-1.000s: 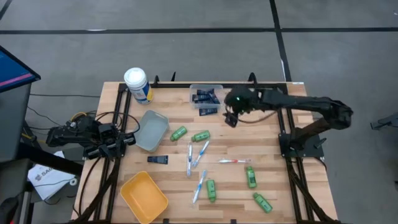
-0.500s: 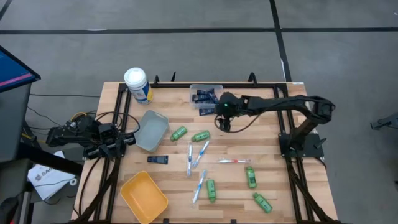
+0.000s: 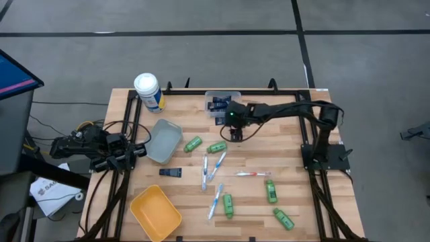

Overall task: Pick & Place Travel size toiletries
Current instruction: Put the blue shave cream into the transparent bin

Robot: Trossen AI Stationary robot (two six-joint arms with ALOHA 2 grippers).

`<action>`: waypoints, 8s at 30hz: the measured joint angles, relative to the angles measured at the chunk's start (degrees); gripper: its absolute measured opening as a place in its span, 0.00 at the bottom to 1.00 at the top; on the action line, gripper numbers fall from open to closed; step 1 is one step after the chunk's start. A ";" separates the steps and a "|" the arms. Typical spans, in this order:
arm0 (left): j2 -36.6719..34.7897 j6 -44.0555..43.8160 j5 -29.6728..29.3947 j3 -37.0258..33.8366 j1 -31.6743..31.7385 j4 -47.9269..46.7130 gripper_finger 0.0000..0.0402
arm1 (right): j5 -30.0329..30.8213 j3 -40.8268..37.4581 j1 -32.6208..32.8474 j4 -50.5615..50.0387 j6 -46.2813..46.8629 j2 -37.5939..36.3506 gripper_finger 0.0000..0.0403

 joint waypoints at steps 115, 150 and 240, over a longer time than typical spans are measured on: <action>0.00 0.00 -0.01 0.00 0.00 -0.01 0.23 | 1.91 1.18 -3.64 -2.48 -5.81 0.22 0.33; 0.01 0.00 -0.01 0.00 0.00 -0.01 0.23 | 1.78 7.52 0.25 -8.09 3.17 0.24 0.65; 8.25 0.00 -0.01 0.00 0.00 0.02 0.23 | -8.04 26.84 -12.81 -14.71 -1.31 -5.67 0.54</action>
